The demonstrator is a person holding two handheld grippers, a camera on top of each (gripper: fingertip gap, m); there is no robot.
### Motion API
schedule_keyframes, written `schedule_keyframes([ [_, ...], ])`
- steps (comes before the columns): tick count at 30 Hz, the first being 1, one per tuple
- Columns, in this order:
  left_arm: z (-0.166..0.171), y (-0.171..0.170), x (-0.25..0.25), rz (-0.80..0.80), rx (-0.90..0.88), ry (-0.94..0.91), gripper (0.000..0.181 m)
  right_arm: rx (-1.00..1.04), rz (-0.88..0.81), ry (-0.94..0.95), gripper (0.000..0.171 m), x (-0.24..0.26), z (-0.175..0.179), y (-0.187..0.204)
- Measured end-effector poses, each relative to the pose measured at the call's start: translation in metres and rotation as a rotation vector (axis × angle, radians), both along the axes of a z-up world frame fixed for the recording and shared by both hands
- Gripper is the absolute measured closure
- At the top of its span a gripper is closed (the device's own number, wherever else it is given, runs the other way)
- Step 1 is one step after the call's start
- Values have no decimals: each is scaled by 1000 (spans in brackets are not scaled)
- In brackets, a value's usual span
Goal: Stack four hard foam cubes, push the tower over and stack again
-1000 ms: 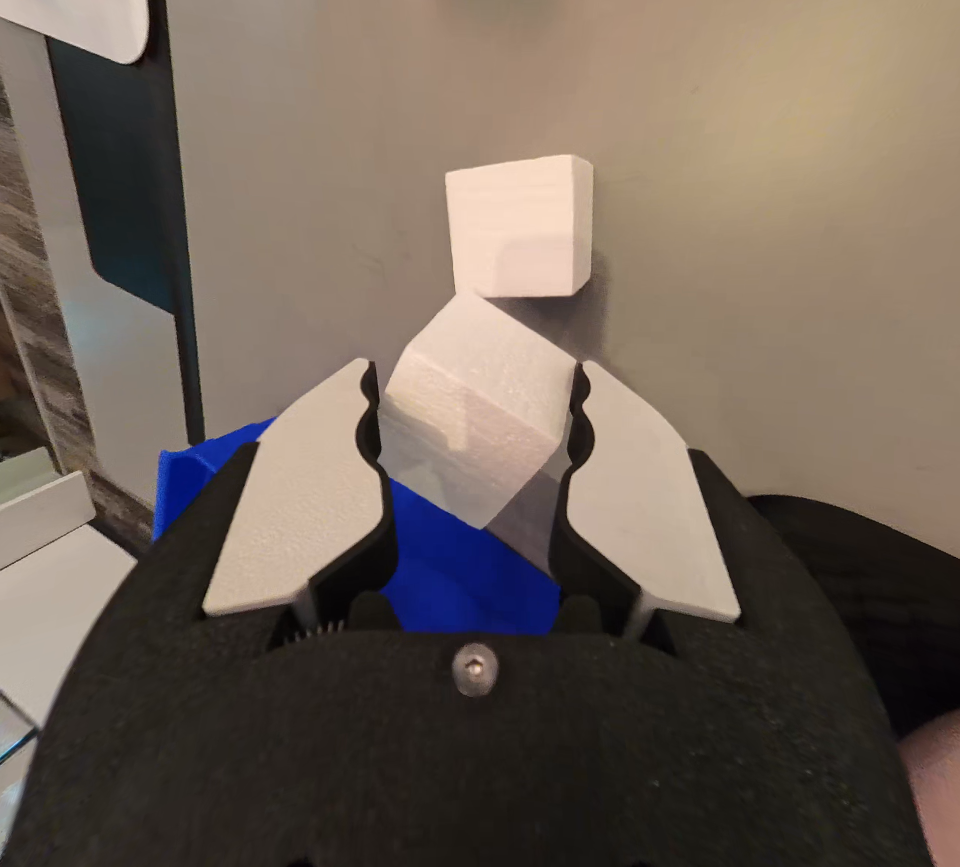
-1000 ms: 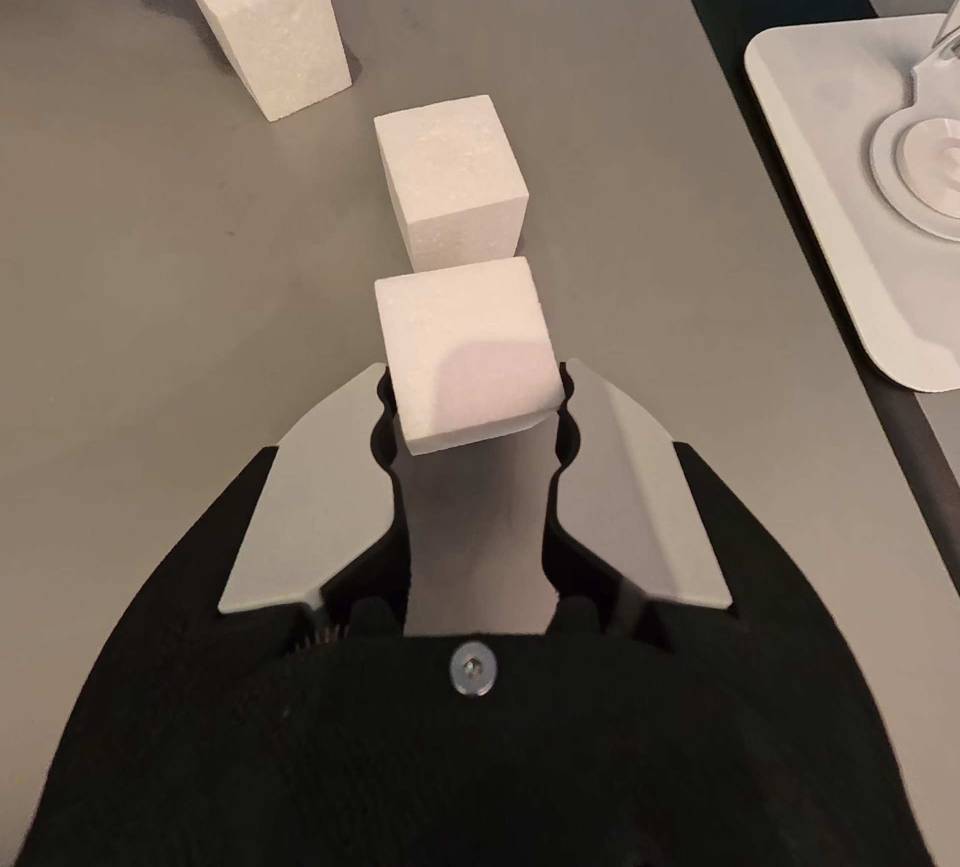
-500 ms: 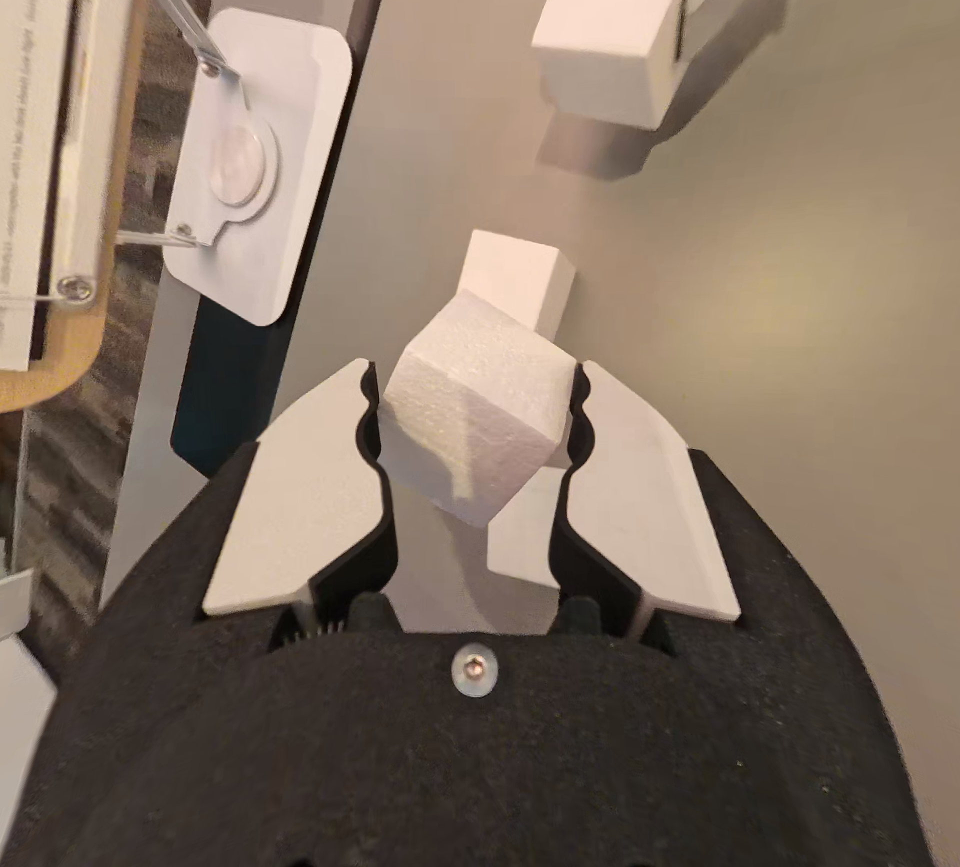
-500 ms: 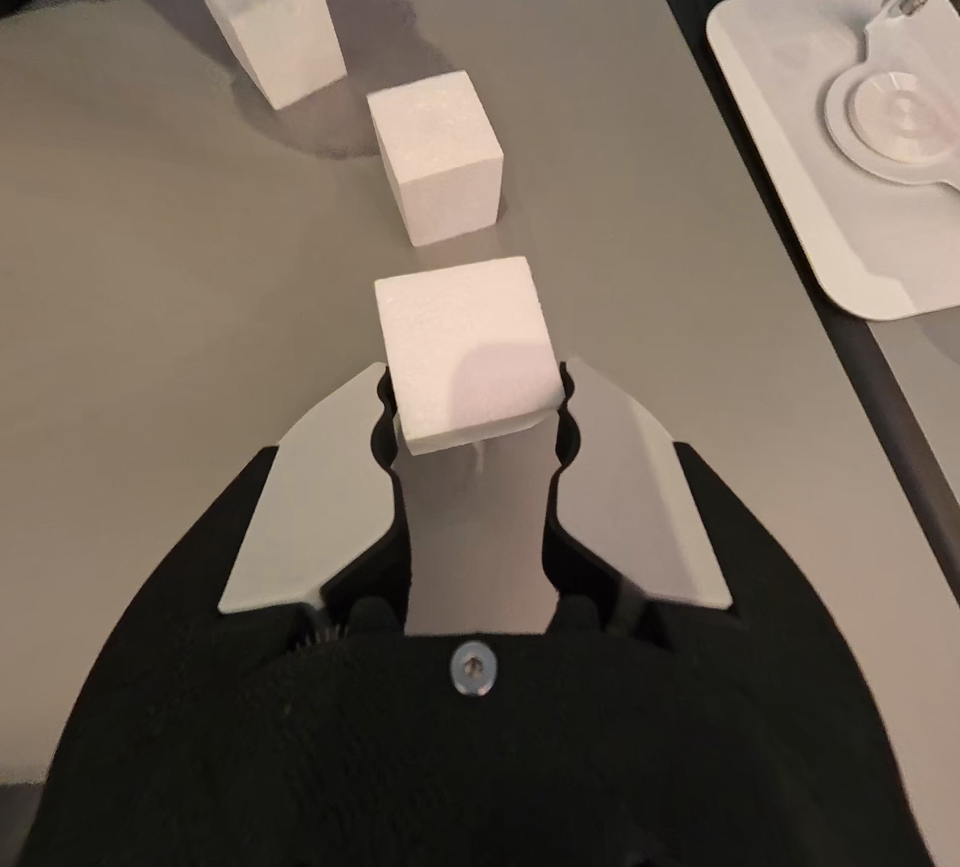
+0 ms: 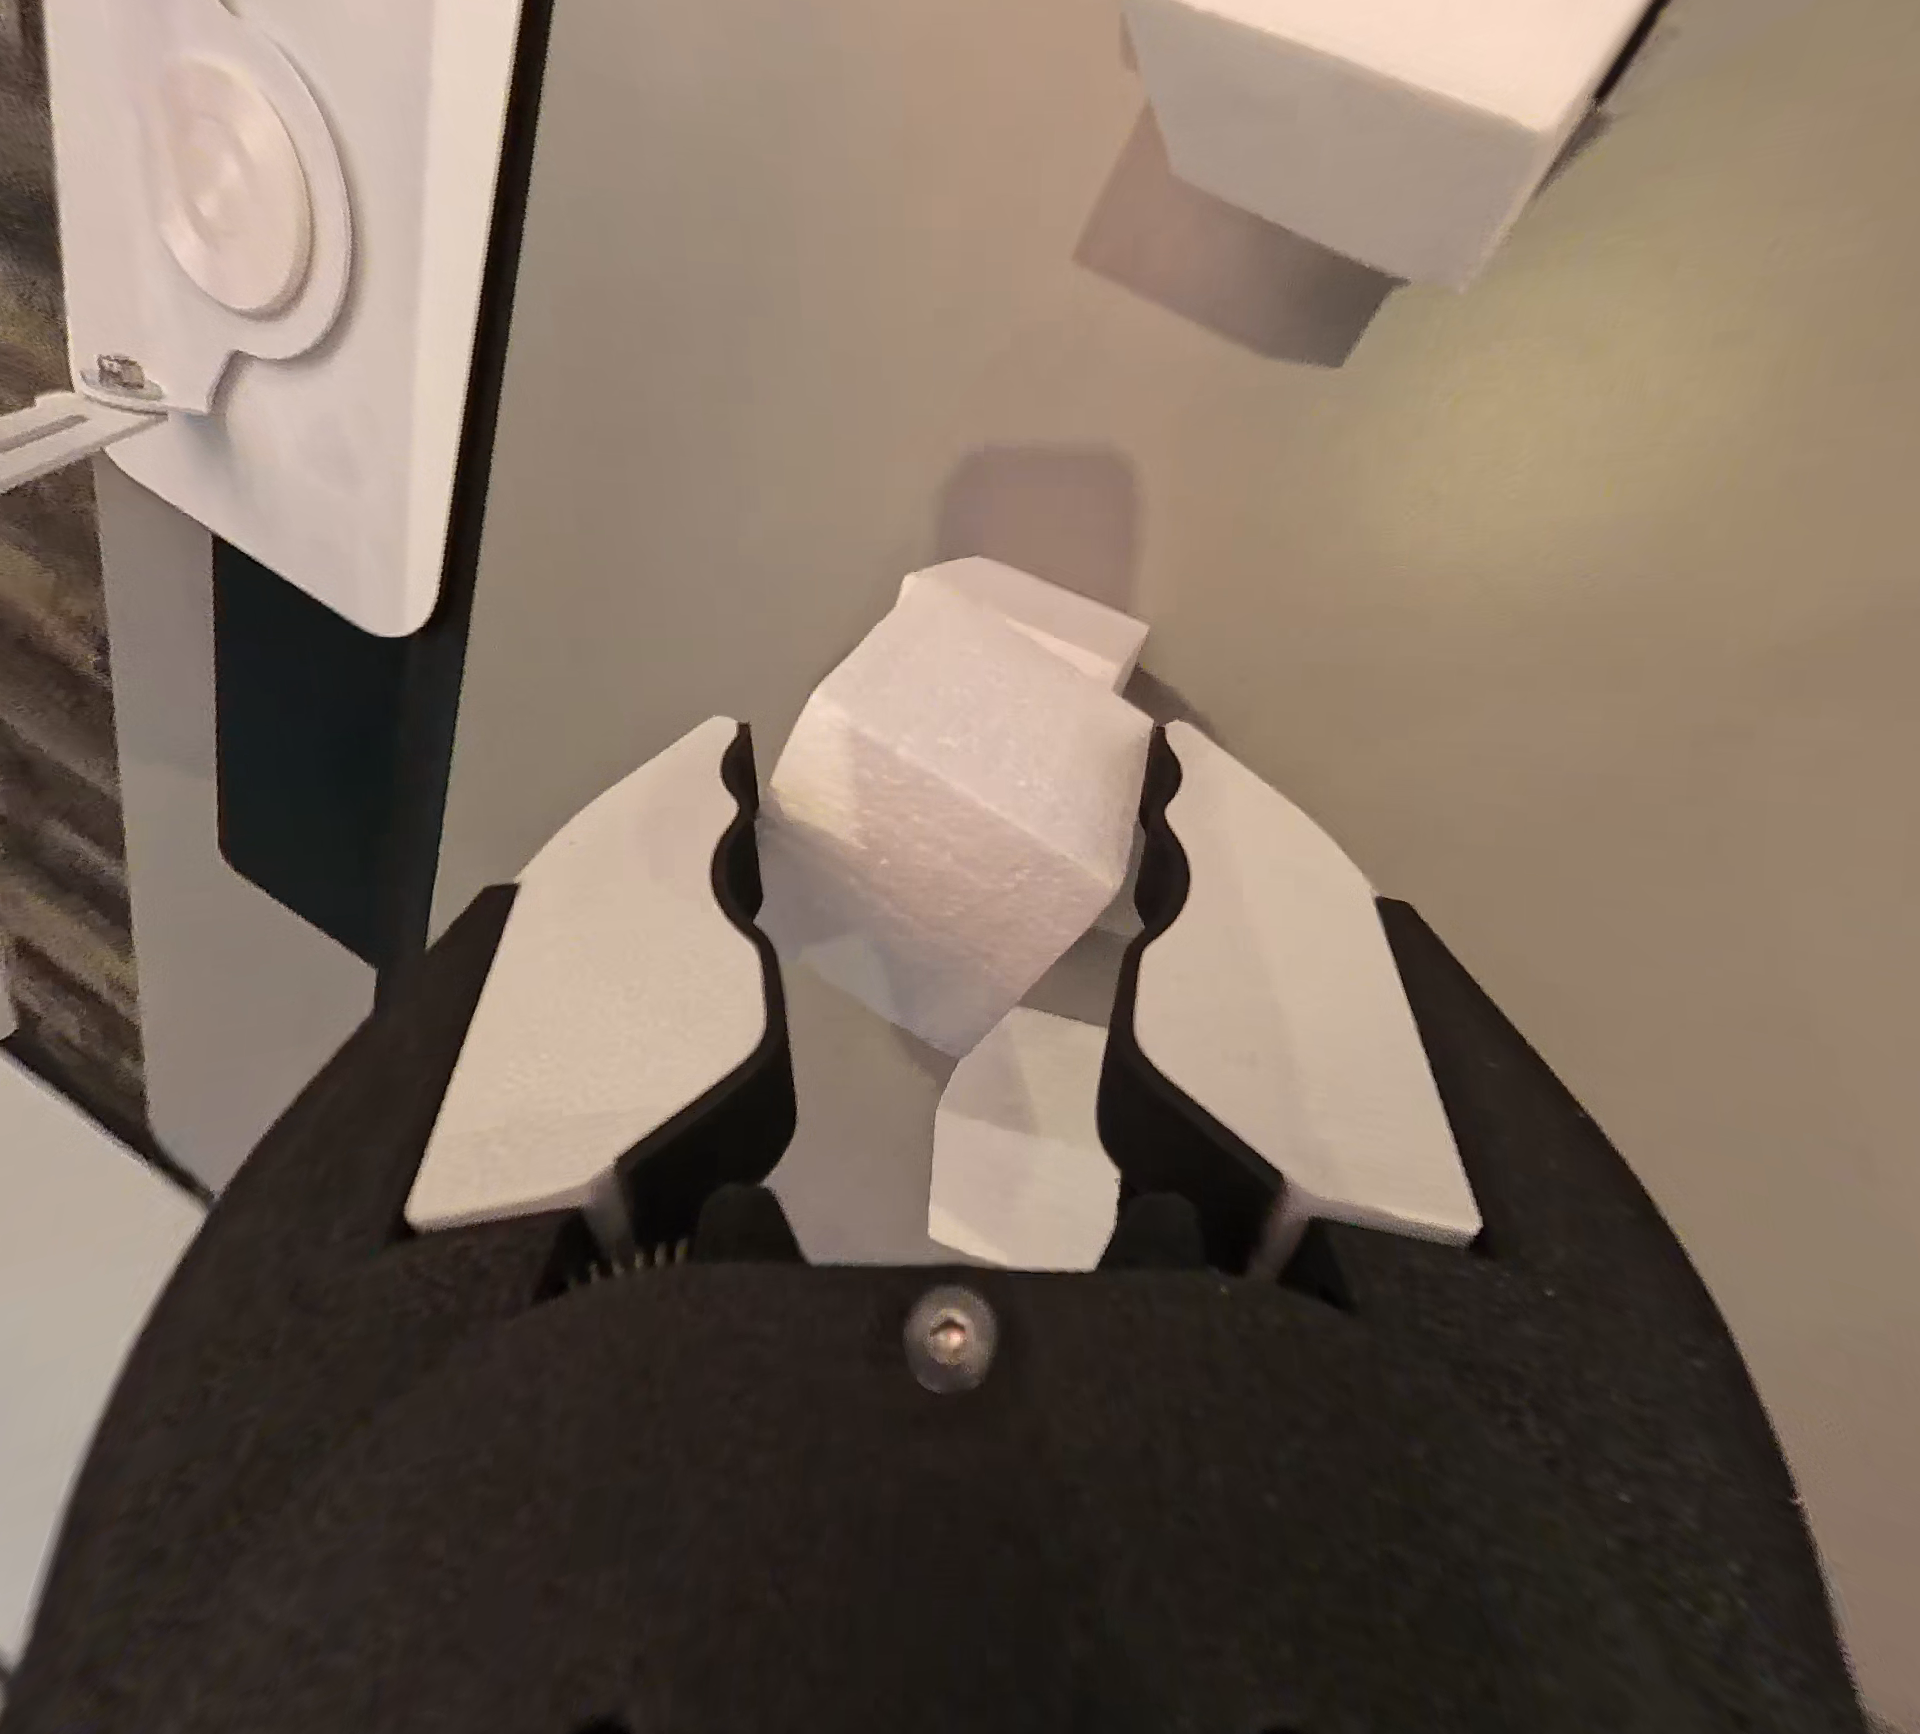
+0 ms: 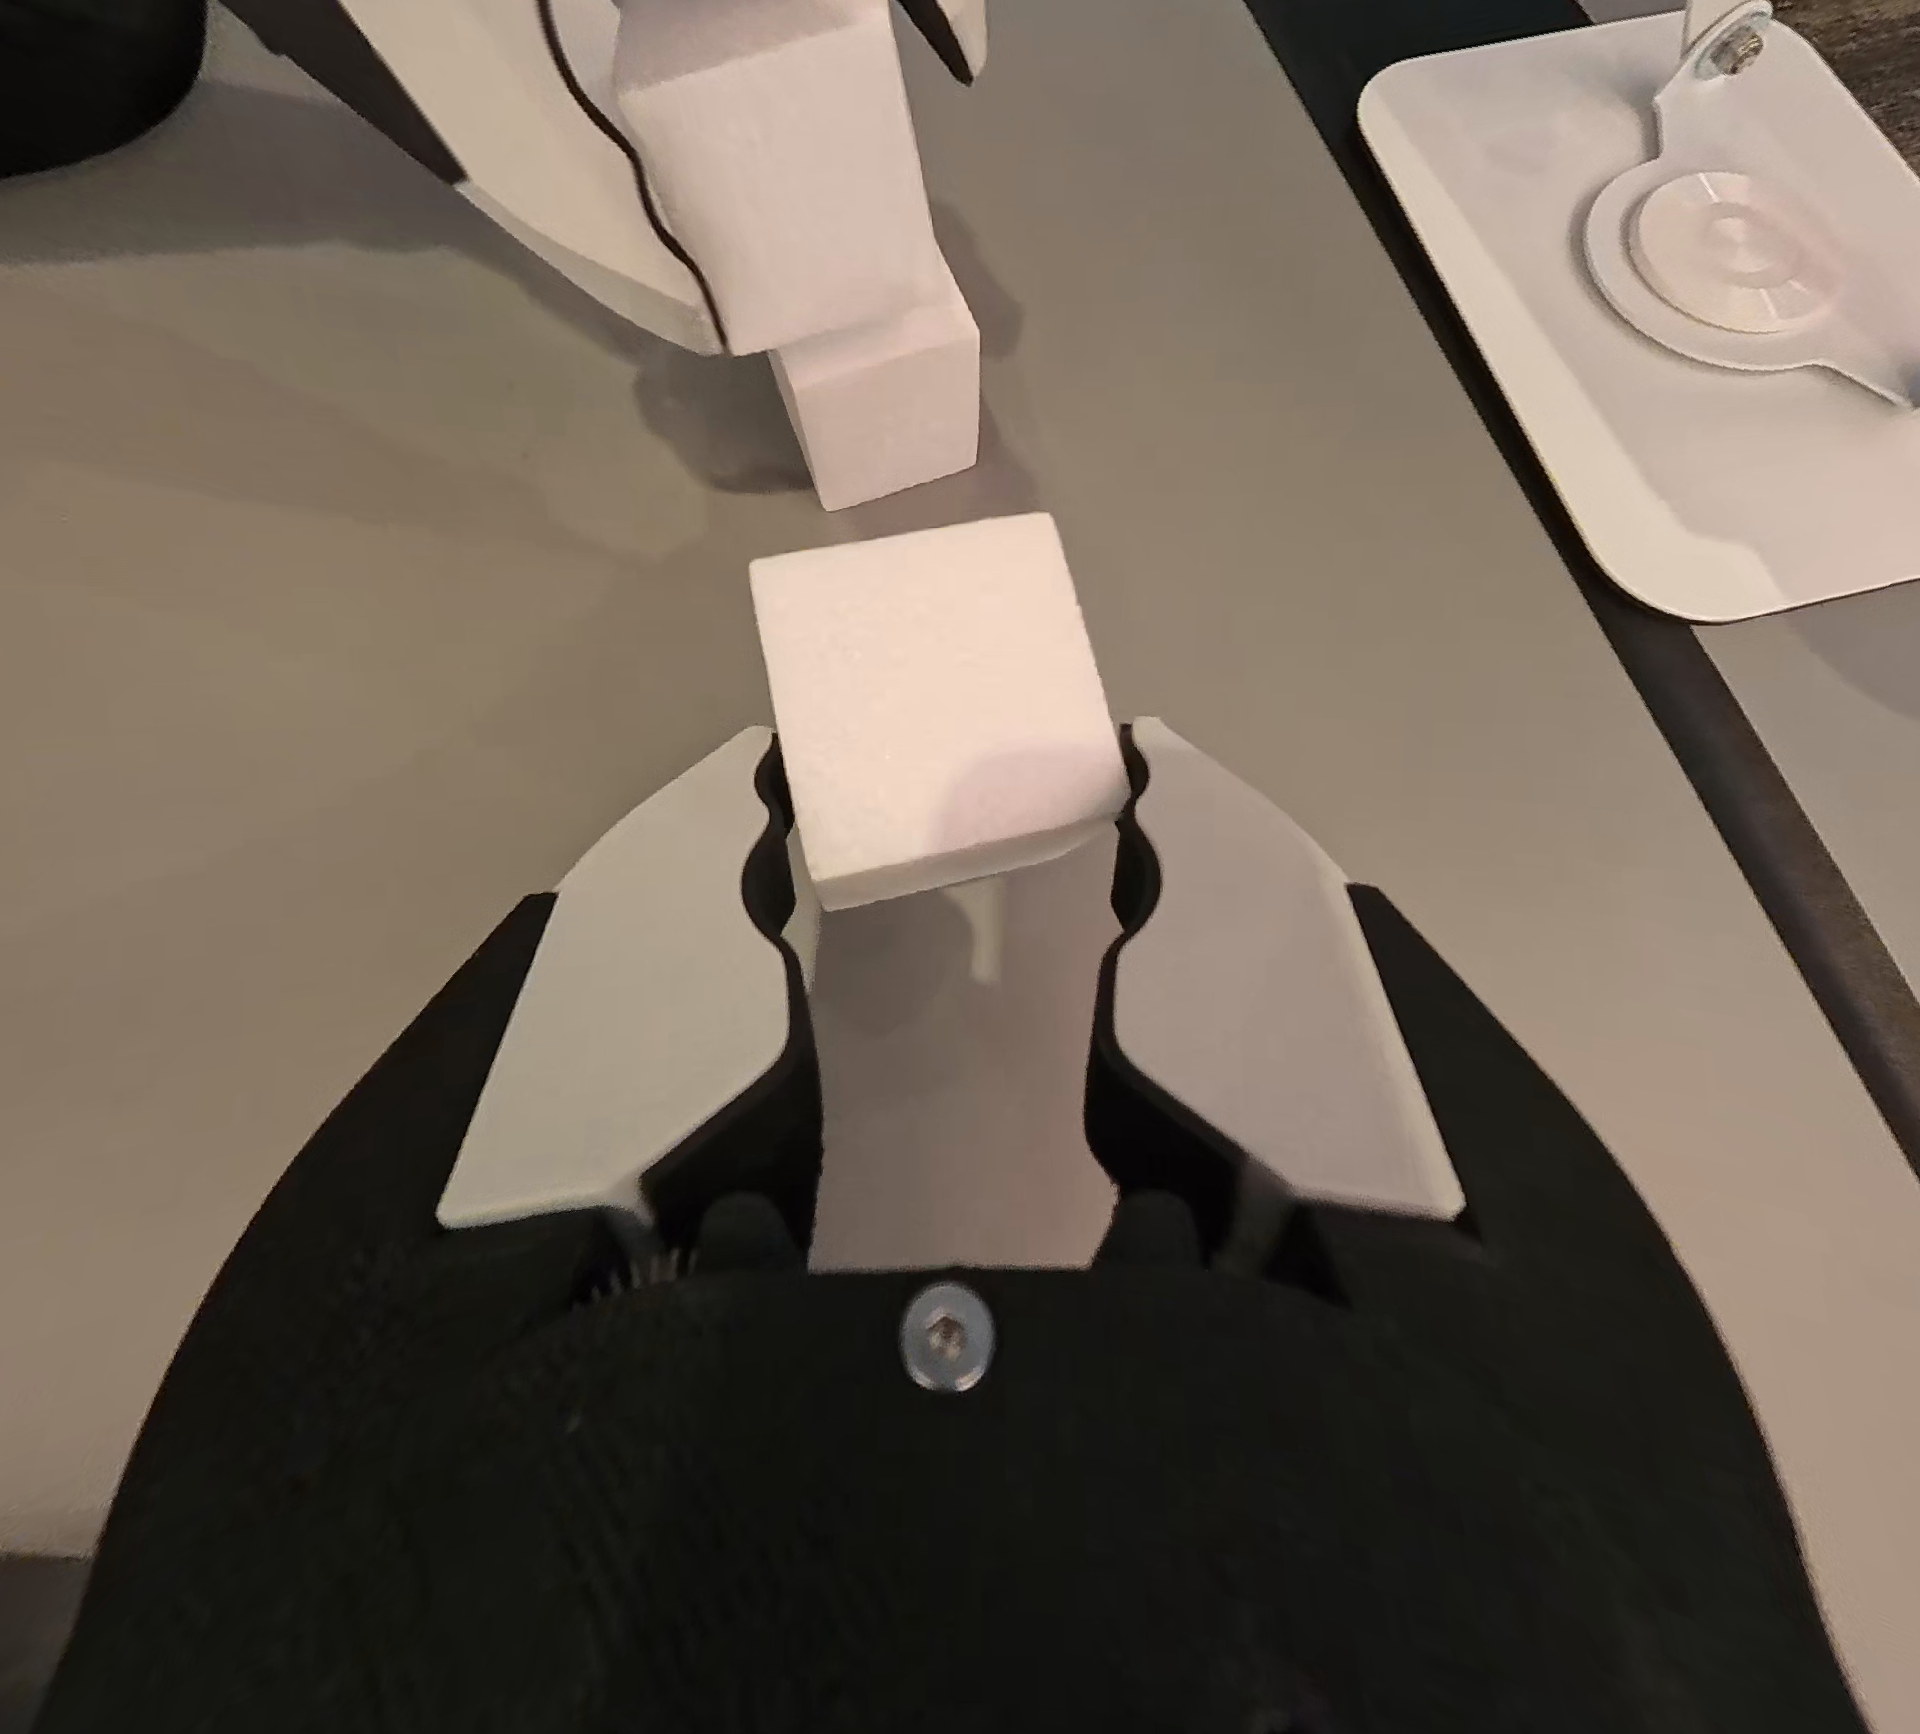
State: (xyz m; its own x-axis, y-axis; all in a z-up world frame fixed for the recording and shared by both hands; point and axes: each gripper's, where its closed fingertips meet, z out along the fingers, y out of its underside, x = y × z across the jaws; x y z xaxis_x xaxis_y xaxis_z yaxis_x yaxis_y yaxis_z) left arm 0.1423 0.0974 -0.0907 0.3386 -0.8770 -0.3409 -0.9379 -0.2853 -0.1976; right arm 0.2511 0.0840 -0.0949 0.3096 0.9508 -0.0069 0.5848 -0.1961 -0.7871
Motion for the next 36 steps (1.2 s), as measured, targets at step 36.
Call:
schedule_keyframes([
  [36,196,-14,-119,65,468,-1272,147,-6,52,392,111,-49,94,-12],
])
